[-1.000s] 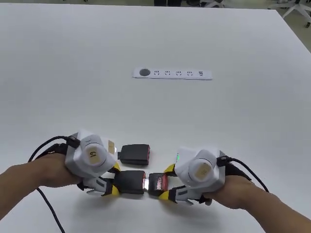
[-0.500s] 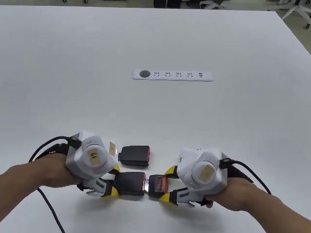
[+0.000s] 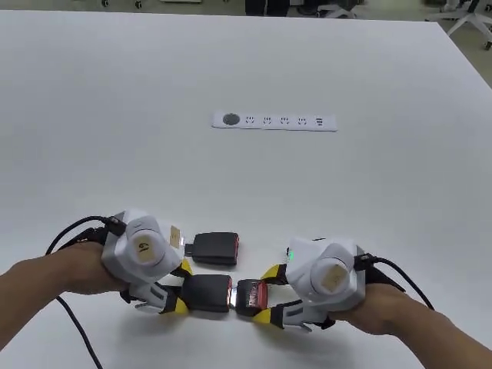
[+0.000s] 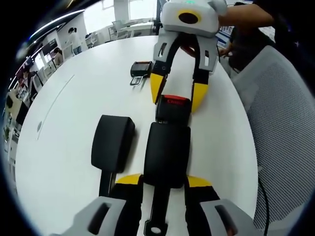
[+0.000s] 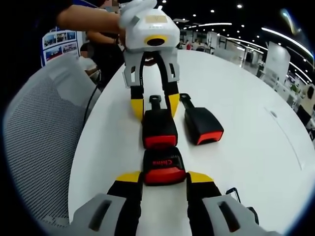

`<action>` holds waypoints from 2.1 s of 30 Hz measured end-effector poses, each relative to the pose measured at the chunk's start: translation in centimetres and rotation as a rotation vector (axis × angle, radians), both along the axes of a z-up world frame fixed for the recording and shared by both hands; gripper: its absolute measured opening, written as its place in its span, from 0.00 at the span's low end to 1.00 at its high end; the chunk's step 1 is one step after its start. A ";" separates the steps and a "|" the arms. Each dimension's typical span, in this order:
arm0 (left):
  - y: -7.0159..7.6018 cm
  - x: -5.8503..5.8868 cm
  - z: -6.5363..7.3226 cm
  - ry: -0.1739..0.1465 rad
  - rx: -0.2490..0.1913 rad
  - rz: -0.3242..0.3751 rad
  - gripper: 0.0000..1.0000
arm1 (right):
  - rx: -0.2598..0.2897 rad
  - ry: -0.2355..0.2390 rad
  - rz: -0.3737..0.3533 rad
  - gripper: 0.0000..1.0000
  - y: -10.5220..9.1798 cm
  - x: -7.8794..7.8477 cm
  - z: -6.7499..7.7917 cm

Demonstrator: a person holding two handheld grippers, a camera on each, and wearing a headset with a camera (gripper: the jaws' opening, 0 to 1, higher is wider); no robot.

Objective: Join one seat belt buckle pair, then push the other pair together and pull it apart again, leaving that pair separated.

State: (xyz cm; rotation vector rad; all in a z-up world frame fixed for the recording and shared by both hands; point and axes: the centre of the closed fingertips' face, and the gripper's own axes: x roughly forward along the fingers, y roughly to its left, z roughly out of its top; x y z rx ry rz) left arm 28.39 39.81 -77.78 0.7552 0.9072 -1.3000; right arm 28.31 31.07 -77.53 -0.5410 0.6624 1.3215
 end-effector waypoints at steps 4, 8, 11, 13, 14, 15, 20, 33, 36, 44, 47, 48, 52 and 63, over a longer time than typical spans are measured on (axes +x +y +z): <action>-0.3 -0.1 0.2 -0.004 0.002 0.009 0.41 | -0.004 0.002 -0.001 0.37 -0.3 -0.1 0.1; -0.5 0.1 0.8 -0.016 -0.011 0.018 0.42 | -0.017 -0.002 -0.002 0.44 -0.7 -0.1 0.1; -0.5 0.4 1.4 -0.023 -0.017 0.024 0.44 | -0.018 -0.004 -0.009 0.48 -1.1 -0.3 0.7; -0.5 0.4 1.7 -0.027 -0.021 0.025 0.45 | -0.020 -0.007 -0.013 0.50 -1.3 -0.2 0.8; -0.5 0.4 1.8 -0.027 -0.021 0.024 0.45 | -0.022 -0.008 -0.015 0.51 -1.4 -0.2 0.9; -0.5 0.3 1.9 -0.028 -0.020 0.023 0.46 | -0.022 -0.010 -0.017 0.52 -1.6 -0.1 1.0; -0.4 0.1 2.6 -0.026 -0.024 0.029 0.48 | -0.031 -0.019 -0.028 0.54 -2.7 0.2 1.9; -0.1 1.9 5.3 -0.074 -0.065 0.073 0.52 | -0.045 -0.072 -0.068 0.58 -5.7 2.4 4.0; 0.1 2.6 5.7 -0.085 -0.072 0.093 0.53 | -0.046 -0.076 -0.084 0.58 -6.1 2.9 4.4; 0.6 5.0 6.7 -0.120 -0.100 0.137 0.55 | -0.053 -0.091 -0.112 0.59 -7.6 4.4 4.7; 1.0 6.2 6.7 -0.130 -0.098 0.140 0.55 | -0.057 -0.096 -0.117 0.59 -8.3 4.9 4.8; 1.0 6.4 6.8 -0.130 -0.096 0.139 0.55 | -0.058 -0.097 -0.116 0.58 -8.5 5.1 4.8; 1.1 7.4 6.5 -0.128 -0.087 0.128 0.55 | -0.074 -0.098 -0.111 0.58 -9.3 5.6 4.5; 0.2 8.5 5.4 -0.098 -0.062 0.097 0.54 | -0.093 -0.086 -0.124 0.55 -11.5 7.1 3.7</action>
